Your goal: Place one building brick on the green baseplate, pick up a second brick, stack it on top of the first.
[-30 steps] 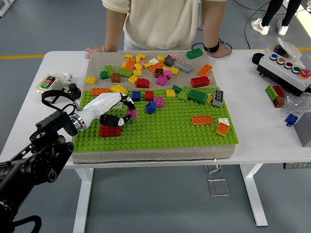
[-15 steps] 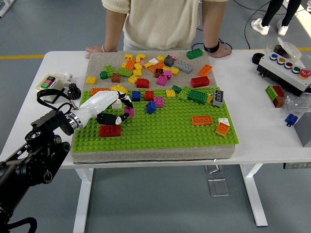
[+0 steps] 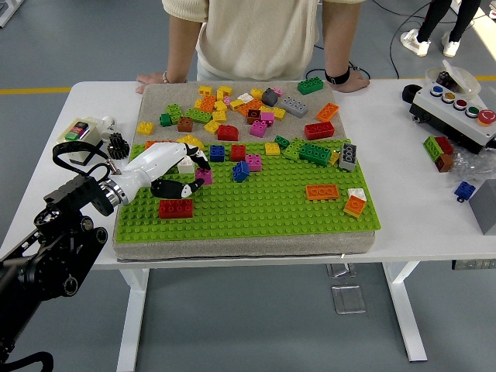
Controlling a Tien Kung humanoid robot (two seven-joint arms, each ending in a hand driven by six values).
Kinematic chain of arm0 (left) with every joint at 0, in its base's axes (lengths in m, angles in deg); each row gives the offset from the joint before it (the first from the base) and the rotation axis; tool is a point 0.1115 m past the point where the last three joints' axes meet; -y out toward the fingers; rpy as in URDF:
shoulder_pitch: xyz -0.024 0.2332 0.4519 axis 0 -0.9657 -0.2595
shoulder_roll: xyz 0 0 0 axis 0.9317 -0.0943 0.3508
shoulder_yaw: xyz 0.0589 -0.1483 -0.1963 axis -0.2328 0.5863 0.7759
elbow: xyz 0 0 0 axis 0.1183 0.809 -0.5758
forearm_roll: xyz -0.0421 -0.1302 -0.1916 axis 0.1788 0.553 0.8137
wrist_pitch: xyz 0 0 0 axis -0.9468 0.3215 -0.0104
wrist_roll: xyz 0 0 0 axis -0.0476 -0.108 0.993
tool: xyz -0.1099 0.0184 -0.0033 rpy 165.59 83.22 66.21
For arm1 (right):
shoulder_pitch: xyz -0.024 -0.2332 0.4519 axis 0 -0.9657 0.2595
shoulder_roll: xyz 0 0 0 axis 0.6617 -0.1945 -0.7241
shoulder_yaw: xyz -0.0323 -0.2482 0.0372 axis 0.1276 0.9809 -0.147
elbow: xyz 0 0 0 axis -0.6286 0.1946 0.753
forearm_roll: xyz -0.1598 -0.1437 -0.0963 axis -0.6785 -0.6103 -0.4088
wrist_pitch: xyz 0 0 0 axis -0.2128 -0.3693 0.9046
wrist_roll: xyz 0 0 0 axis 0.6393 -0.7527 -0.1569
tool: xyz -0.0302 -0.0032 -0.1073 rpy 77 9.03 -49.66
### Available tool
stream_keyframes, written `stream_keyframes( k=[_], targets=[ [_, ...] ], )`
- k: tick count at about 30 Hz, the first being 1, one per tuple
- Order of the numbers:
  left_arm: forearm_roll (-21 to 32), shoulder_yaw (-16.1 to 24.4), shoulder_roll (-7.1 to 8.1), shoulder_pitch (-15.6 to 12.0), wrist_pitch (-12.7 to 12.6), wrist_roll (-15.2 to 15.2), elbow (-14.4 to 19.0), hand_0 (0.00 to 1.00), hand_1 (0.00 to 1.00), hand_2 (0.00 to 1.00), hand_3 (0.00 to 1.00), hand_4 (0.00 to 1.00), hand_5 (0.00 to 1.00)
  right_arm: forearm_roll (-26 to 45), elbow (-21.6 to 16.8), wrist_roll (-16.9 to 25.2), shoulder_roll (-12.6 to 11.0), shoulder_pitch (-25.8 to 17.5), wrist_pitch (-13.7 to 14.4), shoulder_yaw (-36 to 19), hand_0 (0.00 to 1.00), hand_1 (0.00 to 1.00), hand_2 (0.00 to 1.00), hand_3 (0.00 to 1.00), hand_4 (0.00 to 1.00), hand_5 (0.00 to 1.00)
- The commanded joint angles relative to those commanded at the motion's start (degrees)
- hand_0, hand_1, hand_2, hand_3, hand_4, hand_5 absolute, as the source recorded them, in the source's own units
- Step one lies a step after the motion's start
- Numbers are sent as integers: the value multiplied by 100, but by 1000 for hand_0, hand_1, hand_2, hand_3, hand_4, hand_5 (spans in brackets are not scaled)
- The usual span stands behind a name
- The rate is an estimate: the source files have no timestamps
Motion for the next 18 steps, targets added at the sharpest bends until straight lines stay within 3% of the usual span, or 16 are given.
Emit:
stream_keyframes(
  k=[18],
  targets=[
    [0,111,201,-325,-33,-27,441,716,650,564,549,623,2,-2,0,-28,-6,-43,5,-19,743,666,715,601,919,498]
  ],
)
